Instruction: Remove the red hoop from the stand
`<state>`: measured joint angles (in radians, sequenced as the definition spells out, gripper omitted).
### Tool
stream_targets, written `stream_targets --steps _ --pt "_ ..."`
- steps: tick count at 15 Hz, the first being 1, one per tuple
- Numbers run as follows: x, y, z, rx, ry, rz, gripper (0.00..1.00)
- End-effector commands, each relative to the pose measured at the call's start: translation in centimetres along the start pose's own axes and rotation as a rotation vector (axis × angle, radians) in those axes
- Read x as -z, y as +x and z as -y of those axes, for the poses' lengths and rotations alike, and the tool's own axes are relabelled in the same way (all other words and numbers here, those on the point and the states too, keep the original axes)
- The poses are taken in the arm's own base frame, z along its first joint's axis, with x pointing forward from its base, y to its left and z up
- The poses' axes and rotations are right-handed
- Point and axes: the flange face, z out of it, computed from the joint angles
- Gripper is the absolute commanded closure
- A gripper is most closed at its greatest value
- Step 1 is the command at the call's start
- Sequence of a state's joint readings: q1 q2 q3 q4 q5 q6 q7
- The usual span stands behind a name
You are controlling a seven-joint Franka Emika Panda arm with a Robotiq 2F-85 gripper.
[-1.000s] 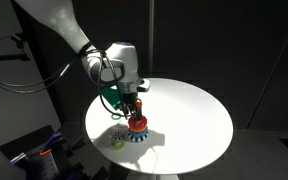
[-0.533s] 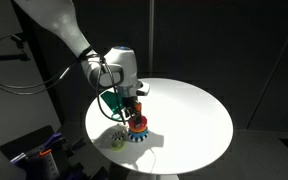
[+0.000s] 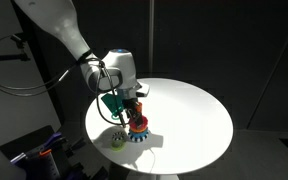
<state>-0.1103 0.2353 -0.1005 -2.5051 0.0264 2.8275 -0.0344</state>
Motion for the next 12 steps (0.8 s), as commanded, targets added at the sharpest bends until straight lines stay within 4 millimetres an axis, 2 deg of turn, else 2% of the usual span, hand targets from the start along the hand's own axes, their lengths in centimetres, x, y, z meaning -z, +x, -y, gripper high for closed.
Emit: stream_targets --steps 1,8,9,10,12 --pt "-0.19 -0.15 0.09 -0.01 0.002 -0.03 0.0" --pt "-0.79 -0.29 0.3 0.0 0.014 -0.051 0.0" --pt "-0.9 -0.24 0.3 -0.001 0.014 -0.051 0.09" --pt "-0.97 -0.2 0.29 -0.001 0.013 -0.053 0.27" --pt "-0.95 -0.08 0.27 -0.001 0.011 -0.059 0.32"
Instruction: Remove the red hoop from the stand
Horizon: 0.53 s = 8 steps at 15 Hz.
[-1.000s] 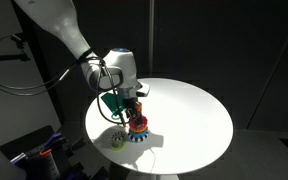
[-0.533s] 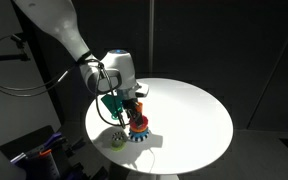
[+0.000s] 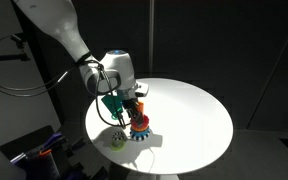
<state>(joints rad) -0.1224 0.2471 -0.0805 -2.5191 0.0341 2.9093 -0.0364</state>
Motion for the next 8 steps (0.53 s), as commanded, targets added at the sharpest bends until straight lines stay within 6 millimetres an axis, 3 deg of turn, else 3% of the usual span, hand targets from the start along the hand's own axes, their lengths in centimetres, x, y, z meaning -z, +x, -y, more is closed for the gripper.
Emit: stream_targets --steps 1,8 --pt "-0.7 -0.1 -0.1 -0.004 0.006 -0.005 0.35" --pt "0.8 0.2 -0.3 -0.01 0.014 -0.01 0.39"
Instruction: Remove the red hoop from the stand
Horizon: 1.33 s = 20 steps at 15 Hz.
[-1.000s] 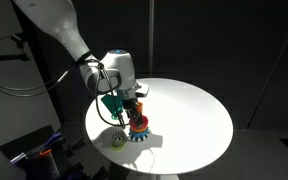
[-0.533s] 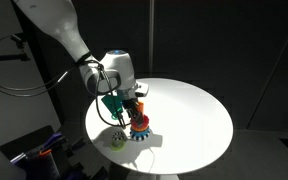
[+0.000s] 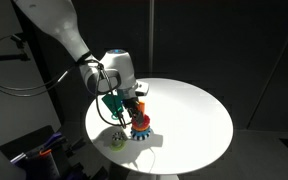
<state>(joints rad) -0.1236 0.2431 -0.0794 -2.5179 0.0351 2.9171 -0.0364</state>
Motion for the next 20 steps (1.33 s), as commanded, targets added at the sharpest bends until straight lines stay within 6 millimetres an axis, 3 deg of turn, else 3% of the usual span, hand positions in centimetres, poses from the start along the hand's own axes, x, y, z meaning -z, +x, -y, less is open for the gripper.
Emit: stream_targets --steps 1,7,9,12,15,18,19,20 --pt "0.8 0.1 -0.3 -0.012 0.015 0.0 0.39" --pt "1.9 0.3 -0.4 -0.026 0.022 -0.01 0.46" --pt "2.5 0.5 -0.4 -0.026 0.023 -0.019 0.64" --pt "2.6 0.6 -0.3 -0.027 0.02 -0.017 0.73" --pt "2.6 0.7 -0.3 -0.026 0.021 -0.012 0.98" --pt "2.7 0.7 -0.3 -0.024 0.02 -0.006 1.0" --pt "2.7 0.6 -0.4 -0.022 0.019 0.001 0.95" --pt "2.7 0.5 -0.5 -0.022 0.019 0.006 0.73"
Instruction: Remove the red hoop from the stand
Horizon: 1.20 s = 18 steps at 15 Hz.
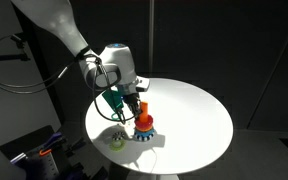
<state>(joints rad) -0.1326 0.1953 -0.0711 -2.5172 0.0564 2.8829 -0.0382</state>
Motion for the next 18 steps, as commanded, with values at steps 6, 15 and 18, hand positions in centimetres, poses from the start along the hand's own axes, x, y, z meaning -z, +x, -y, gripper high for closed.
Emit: stream_targets --steps 6,15,18 --pt "1.0 -0.7 -1.5 -0.018 -0.018 0.048 0.39" --pt "0.2 -0.7 -1.9 -0.026 0.011 0.039 0.0" --pt "-0.2 -0.8 -1.6 -0.029 0.025 0.036 0.0"
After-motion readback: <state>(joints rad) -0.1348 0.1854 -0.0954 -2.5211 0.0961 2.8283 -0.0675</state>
